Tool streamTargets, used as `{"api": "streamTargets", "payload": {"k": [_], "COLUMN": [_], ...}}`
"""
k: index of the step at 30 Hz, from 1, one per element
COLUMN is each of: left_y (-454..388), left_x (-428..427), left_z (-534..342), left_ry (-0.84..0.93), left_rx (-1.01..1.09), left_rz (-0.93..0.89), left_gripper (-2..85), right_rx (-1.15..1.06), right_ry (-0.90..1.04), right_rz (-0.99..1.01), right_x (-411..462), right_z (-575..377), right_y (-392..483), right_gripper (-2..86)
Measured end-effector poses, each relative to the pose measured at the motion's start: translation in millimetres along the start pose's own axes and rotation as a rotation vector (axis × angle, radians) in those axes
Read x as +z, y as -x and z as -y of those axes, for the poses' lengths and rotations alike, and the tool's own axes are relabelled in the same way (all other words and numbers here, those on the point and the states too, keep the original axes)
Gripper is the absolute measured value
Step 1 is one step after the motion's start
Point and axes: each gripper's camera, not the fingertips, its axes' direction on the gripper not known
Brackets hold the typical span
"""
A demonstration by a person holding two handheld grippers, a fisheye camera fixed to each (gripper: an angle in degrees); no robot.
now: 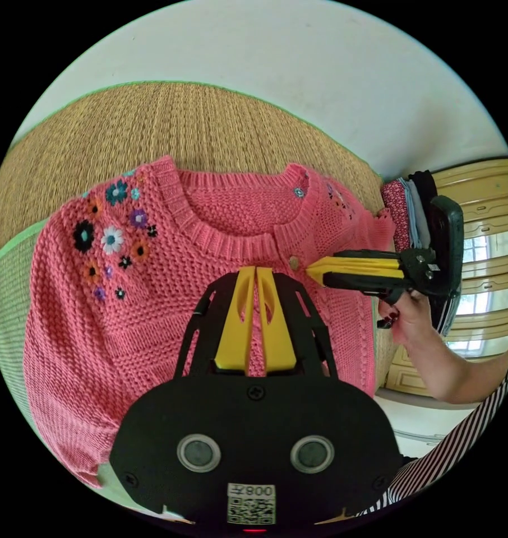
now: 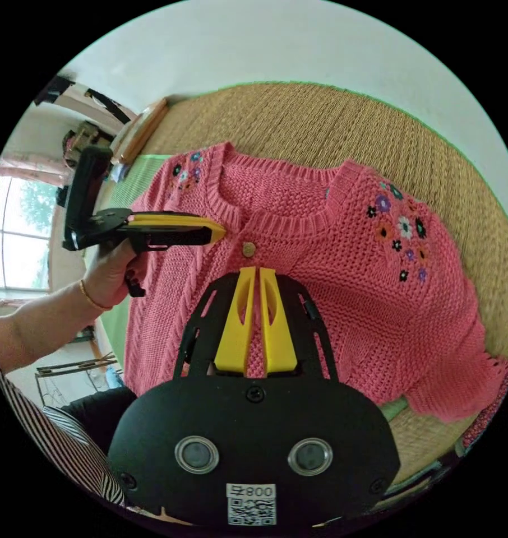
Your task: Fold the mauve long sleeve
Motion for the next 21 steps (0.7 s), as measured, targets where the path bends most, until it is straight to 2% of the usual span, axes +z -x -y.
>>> {"api": "streamTargets", "payload": {"k": [4,10,12,17,21], "left_y": [7,29,39,54,74], "left_x": [3,1,2,11,11], "left_z": [9,14,16,28,32], "left_ry": [-0.002,-0.031,-0.031,0.008,-0.039], "left_rx": [0.007,-0.051,-0.057,-0.072,-0.137], "left_rz": [-0.012,-0.096,-0.220,-0.220,-0.455], "left_gripper": [0.3,0.3,0.2,0.3,0.4], "right_rx": [0.009,0.013,0.034,0.086,0.068], "right_ry": [-0.125,-0.104,-0.128,-0.183,-0.243], "right_rz": [0.205,0.225,0.235,0.303,0.315], "right_x": [-20,5,6,9,5], "right_z": [-13,-13,-20,-34,-40], "right_y": [-14,-19,-26,-46,-48], "right_gripper": [0.9,0.7,0.7,0.8,0.8]}}
